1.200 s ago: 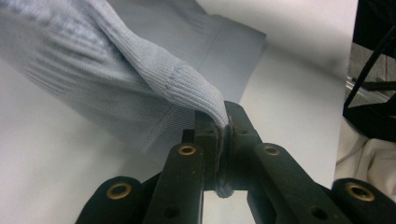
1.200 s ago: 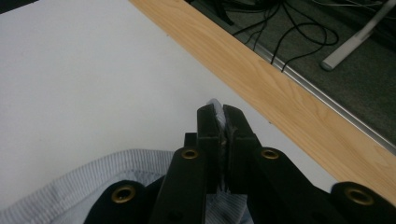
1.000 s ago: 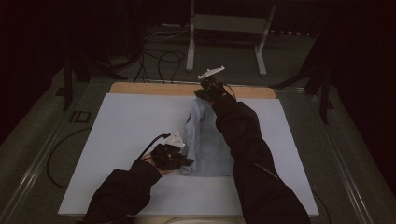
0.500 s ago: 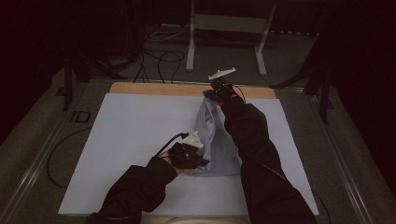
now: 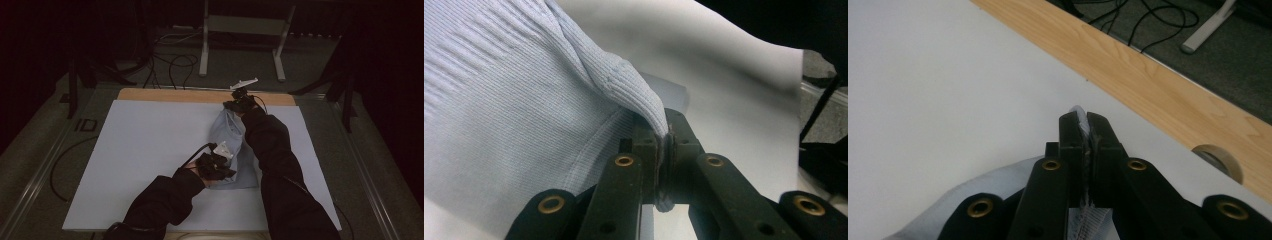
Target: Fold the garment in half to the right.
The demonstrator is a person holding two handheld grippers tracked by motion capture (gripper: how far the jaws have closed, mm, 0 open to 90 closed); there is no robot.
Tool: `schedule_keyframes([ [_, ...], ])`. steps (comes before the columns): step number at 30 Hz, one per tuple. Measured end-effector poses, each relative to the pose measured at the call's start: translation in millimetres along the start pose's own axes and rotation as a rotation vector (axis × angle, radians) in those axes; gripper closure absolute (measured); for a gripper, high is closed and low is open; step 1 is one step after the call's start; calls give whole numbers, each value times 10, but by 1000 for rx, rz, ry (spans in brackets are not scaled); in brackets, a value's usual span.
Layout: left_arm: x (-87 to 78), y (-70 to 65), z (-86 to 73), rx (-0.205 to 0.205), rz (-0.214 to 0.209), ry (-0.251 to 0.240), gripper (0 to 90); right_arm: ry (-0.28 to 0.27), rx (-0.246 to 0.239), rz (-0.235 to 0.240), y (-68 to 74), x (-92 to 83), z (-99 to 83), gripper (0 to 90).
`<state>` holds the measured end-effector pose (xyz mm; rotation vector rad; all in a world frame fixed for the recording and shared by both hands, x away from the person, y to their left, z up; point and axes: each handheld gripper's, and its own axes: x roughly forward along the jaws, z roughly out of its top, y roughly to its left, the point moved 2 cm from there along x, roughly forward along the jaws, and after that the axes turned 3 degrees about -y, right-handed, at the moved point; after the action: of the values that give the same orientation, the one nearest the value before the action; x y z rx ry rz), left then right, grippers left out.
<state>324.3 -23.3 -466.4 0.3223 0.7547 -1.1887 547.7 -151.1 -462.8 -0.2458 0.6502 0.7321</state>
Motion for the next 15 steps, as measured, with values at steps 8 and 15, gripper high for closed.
schedule_keyframes([
  [8, 210, 31, -27, -27, 2, 21, 867, 12, 24, 14, -67, 99, -126, 808],
  [15, 377, 43, -34, -40, 14, 49, 867, 15, 77, -10, -140, -34, -197, 287],
])
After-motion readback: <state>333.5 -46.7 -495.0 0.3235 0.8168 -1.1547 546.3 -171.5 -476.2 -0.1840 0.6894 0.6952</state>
